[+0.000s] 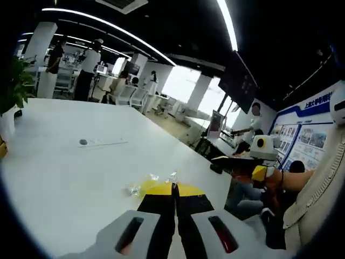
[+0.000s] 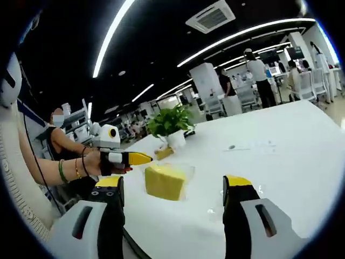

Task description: Compare the silicone blocks by pressing each to a similar depth, holding the contact briefly, and releasing to observe deformation and rebound differences across the visible hardness samples.

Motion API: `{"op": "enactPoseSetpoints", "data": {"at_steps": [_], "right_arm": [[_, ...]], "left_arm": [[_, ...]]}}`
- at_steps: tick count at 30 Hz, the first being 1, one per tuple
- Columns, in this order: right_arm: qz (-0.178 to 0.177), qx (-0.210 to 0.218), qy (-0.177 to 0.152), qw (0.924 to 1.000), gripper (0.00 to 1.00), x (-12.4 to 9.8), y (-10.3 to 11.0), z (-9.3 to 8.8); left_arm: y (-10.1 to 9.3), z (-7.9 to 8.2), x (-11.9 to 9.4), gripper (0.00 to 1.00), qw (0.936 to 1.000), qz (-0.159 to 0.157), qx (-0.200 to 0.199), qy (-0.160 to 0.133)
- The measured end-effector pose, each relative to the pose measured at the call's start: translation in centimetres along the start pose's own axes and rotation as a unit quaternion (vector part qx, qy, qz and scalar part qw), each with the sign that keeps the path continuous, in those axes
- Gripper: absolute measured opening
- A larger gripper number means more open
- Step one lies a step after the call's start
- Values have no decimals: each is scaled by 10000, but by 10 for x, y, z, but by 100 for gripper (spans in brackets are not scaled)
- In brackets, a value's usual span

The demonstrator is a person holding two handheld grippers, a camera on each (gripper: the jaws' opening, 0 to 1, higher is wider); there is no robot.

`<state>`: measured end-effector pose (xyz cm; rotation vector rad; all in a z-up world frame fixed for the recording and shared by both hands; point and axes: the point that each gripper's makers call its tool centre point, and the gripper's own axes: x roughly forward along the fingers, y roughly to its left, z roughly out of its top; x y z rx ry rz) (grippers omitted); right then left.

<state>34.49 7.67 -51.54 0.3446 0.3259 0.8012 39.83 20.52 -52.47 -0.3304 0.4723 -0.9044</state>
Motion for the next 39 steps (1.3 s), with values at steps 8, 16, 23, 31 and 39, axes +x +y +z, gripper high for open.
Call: {"op": "enactPoseSetpoints", "data": {"at_steps": [8,16,23,31,39], "right_arm": [[-405,628,-71,9972,81,-26,-2,-26],[-890,836,18,9925,80,-51,-8,-44],[-1143,892,86,9894,79,-58,-12,-50],[-1280,958,223,9869,78,-57,-17,-57],[-1305,1042,335,9854,78,-54,-20,-64]], "left_arm": [[28,-21,8,0,9990,123,-430,-2],[44,-32,21,0,9968,9,-793,69],[70,-39,24,0,9941,85,-1062,181],[100,-34,23,0,9927,186,-1178,163],[138,-25,27,0,9913,463,-1221,144]]}}
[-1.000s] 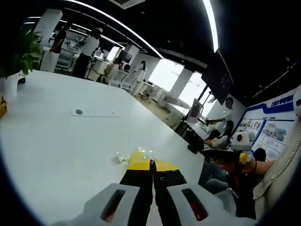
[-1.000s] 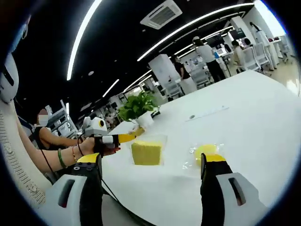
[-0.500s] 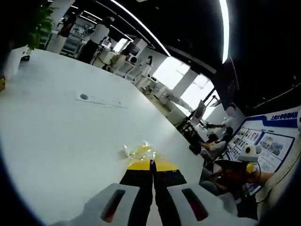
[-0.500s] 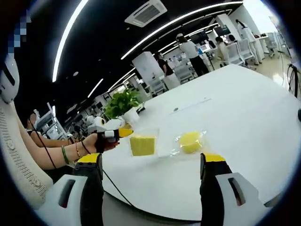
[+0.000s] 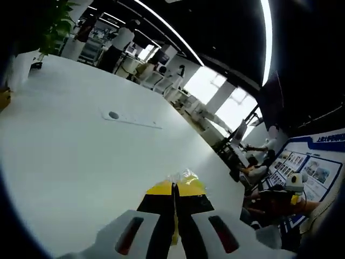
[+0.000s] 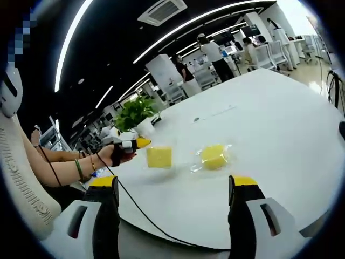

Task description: Compare the silicone blocks by pressing each to a similar depth, holding the contact briefly, and releasing to observe deformation and rebound differences across the visible hardness samples.

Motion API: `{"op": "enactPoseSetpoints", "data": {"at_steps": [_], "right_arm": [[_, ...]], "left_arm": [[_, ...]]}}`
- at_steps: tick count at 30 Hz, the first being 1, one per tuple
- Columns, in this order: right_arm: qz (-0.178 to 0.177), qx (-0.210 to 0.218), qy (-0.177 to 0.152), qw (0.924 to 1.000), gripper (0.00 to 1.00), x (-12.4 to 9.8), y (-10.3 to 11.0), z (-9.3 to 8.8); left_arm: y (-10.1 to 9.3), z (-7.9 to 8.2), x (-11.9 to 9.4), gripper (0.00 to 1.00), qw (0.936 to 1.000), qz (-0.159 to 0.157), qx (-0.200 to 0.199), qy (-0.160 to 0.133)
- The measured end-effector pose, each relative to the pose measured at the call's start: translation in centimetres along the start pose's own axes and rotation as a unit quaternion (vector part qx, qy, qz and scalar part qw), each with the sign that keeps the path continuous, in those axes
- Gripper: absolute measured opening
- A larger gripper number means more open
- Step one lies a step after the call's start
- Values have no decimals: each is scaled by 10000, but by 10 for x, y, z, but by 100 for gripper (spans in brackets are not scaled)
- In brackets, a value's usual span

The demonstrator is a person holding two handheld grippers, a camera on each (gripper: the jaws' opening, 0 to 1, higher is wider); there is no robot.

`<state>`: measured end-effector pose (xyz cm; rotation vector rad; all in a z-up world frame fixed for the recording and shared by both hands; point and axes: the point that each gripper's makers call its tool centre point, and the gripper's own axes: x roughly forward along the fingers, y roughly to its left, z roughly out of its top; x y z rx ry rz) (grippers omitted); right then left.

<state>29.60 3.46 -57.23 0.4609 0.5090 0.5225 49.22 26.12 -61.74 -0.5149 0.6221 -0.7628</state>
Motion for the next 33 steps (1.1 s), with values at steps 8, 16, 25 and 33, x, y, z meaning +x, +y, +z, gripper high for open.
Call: {"op": "enactPoseSetpoints", "data": {"at_steps": [8,16,25,33], "right_arm": [[-37,33,278,9996,77,3,-2,-15],[-114,65,369,9992,75,6,-10,-19],[-130,228,475,9985,72,14,-12,-26],[-102,200,476,9986,72,19,-14,-21]], "left_arm": [[31,-9,14,0,9987,299,169,377],[64,-25,28,0,9951,486,303,811],[92,-34,38,0,9898,672,480,1157],[104,-41,39,0,9874,747,536,1287]]}}
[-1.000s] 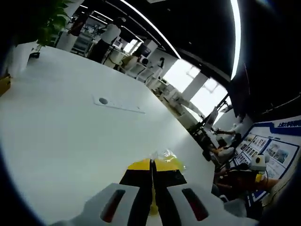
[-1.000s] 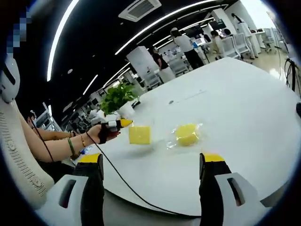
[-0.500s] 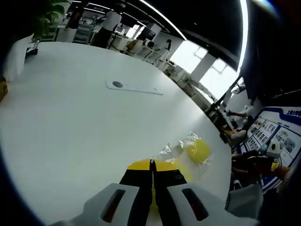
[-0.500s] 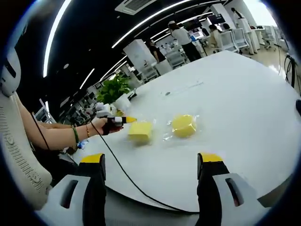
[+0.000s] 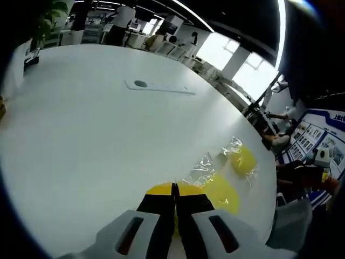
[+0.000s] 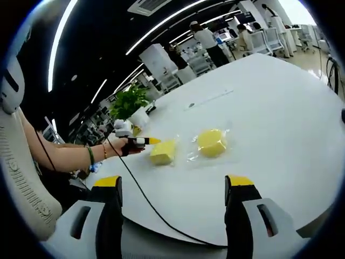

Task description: Compare the silicone blocks by pressing each to a similar depth, holding the contact briefly, and releasing to observe deformation and rebound differences across the visible hardness samples.

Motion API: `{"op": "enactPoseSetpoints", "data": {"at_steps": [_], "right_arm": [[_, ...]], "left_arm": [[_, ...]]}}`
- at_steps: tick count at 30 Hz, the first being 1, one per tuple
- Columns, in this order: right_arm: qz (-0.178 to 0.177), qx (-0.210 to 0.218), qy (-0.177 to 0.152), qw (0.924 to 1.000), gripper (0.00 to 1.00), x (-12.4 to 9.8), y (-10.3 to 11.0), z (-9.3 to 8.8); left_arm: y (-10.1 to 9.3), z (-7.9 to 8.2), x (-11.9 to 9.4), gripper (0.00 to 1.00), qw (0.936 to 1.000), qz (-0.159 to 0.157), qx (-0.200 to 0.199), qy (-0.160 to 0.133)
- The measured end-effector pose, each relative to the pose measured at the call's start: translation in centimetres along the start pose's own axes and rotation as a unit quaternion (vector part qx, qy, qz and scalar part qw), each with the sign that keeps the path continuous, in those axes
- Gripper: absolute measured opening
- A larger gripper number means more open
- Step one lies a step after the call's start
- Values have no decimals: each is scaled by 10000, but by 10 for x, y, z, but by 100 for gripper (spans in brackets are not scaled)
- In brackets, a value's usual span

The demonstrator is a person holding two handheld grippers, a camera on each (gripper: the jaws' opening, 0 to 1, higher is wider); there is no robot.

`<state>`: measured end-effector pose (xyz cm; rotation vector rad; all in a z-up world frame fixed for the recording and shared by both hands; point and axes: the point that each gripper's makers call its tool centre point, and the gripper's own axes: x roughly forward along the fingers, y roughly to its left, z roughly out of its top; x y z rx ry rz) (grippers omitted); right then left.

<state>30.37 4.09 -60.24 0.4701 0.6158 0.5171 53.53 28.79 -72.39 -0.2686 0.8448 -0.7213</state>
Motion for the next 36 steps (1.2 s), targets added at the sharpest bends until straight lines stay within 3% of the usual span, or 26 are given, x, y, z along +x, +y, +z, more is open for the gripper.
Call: {"op": "enactPoseSetpoints", "data": {"at_steps": [8,14,17,25,30,36], "right_arm": [[126,-66,54,9999,70,4,5,-1],[144,-99,37,9998,70,3,6,1],[144,-119,37,9998,69,2,5,1],[295,-292,-83,9991,68,5,11,9],[442,-401,-281,9978,72,7,17,21],[628,-579,-258,9960,72,8,23,26]], "left_arm": [[6,0,-4,1,9953,-106,-922,-273],[13,-2,-9,22,9921,109,-1161,-469],[12,0,-14,26,9901,164,-1245,-623],[3,0,-34,44,9902,415,-1043,-827],[-9,-4,-55,48,9926,558,-617,-889],[-28,-10,-83,55,9921,646,-304,-1034]]}}
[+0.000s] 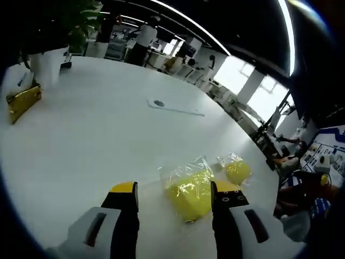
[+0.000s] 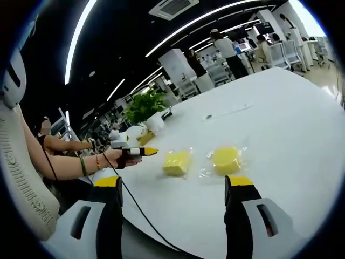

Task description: Compare the silicone blocks by pressing each to a similar depth, holding the contact briefly, and releasing to observe deformation and rebound differences across the visible hardness samples.

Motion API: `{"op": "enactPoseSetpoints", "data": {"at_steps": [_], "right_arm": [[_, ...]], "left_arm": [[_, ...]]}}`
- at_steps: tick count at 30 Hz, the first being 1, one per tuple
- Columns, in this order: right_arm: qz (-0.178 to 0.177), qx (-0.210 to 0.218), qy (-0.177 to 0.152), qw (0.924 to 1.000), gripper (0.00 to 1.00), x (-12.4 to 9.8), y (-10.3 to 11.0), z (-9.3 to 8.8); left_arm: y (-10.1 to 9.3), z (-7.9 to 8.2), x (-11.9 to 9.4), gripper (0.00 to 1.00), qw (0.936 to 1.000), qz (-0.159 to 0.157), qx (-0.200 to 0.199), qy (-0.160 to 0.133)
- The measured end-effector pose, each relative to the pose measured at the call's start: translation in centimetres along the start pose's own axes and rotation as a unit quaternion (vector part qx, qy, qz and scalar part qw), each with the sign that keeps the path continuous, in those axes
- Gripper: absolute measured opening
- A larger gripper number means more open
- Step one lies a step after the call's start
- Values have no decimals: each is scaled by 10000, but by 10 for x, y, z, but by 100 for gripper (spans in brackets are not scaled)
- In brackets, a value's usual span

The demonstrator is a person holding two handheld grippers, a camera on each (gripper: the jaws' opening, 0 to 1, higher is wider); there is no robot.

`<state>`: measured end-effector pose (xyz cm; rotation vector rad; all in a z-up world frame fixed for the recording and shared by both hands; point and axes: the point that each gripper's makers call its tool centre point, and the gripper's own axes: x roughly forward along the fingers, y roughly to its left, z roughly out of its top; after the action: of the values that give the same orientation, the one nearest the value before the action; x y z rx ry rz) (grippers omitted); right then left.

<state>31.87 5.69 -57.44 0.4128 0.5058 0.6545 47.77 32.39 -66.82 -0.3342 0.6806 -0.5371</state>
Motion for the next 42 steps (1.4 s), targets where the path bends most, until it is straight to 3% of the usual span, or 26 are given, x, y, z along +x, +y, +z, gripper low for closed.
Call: {"op": "enactPoseSetpoints", "data": {"at_steps": [3,12,14,17,21,24,27,32,35,37,39,42], "right_arm": [[98,-53,12,9999,71,0,3,1],[396,-264,33,9989,71,-2,11,1],[454,-313,16,9985,71,-2,13,3],[525,-499,41,9974,71,-4,13,6],[690,-718,-43,9950,73,-7,15,13],[821,-936,-79,9922,76,-9,17,17],[955,-969,-104,9906,80,-13,20,19],[1178,-1103,-213,9867,86,-21,30,27],[1150,-1277,-156,9850,86,-25,34,31],[1035,-1154,183,9877,92,-28,31,24],[1035,-1285,139,9862,96,-29,33,25],[1003,-1371,18,9855,89,-34,33,28]], "left_arm": [[-13,-2,-15,61,9998,-39,156,-66],[-46,-12,-50,67,9962,7,860,-151],[-53,-9,-58,70,9927,92,1176,-261],[-70,-5,-71,72,9903,96,1303,-473],[-100,6,-90,73,9829,-87,1568,-963],[-127,12,-107,73,9738,-281,1804,-1356],[-145,15,-119,73,9644,-370,2111,-1549],[-179,17,-140,79,9533,-722,2259,-1869],[-193,19,-150,92,9571,-919,1958,-1928],[-197,20,-153,92,9558,-947,2008,-1927],[-201,17,-154,92,9569,-990,2013,-1846],[-205,15,-154,92,9553,-1024,2077,-1838]]}}
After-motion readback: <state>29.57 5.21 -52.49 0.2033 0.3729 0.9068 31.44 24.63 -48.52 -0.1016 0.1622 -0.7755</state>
